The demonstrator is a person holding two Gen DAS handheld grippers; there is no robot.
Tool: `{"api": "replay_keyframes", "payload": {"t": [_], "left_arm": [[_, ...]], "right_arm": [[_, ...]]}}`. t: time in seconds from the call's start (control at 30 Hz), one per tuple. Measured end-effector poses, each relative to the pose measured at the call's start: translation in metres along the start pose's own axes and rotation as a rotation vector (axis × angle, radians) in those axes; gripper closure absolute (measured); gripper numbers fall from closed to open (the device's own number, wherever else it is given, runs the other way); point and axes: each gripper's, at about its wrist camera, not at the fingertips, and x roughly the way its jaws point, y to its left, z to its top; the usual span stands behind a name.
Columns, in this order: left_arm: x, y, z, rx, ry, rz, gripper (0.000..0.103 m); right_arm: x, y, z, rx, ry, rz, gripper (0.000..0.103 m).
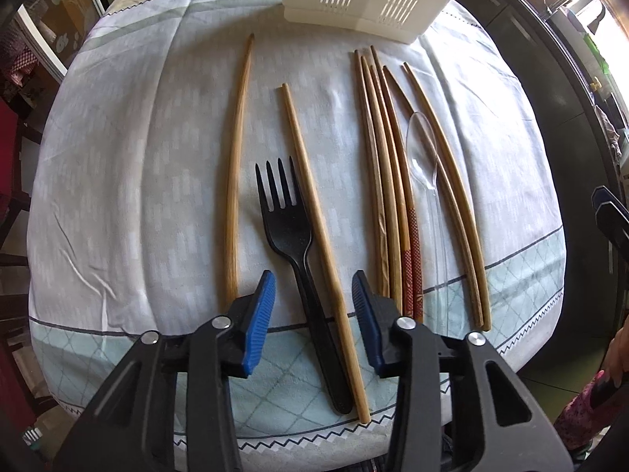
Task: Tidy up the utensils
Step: 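Grasp the black fork with the left gripper while the right gripper approaches the clear spoon, then grasp the clear plastic spoon with the right gripper while the left gripper lifts the fork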
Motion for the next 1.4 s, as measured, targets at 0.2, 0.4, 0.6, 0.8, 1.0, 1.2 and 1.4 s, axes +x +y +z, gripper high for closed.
{"api": "replay_keyframes", "payload": {"t": [0.2, 0.4, 0.6, 0.8, 1.0, 1.2, 1.4], "left_arm": [[0.002, 0.001, 0.007, -0.001, 0.012, 0.0, 0.082], [-0.005, 0.012, 0.008, -0.009, 0.023, -0.054, 0.084], [-0.001, 0.019, 0.009, 0.002, 0.032, -0.034, 0.089], [0.003, 0.016, 0.007, 0.022, 0.024, -0.016, 0.092], [0.003, 0.009, 0.013, 0.066, -0.009, 0.045, 0.092], [0.005, 0.001, 0.018, 0.118, -0.019, 0.063, 0.092], [0.006, 0.005, 0.024, 0.15, -0.027, 0.052, 0.092]], "right_arm": [[0.004, 0.002, 0.003, -0.009, 0.01, 0.008, 0.076], [0.007, 0.005, 0.005, -0.016, 0.016, 0.03, 0.076], [0.016, 0.013, 0.007, -0.032, 0.034, 0.025, 0.076], [0.027, 0.025, 0.012, -0.048, 0.074, 0.008, 0.076], [0.058, 0.047, 0.016, -0.049, 0.21, 0.047, 0.073], [0.101, 0.06, 0.025, -0.032, 0.347, -0.012, 0.076], [0.135, 0.063, 0.032, -0.004, 0.431, -0.094, 0.083]]}}
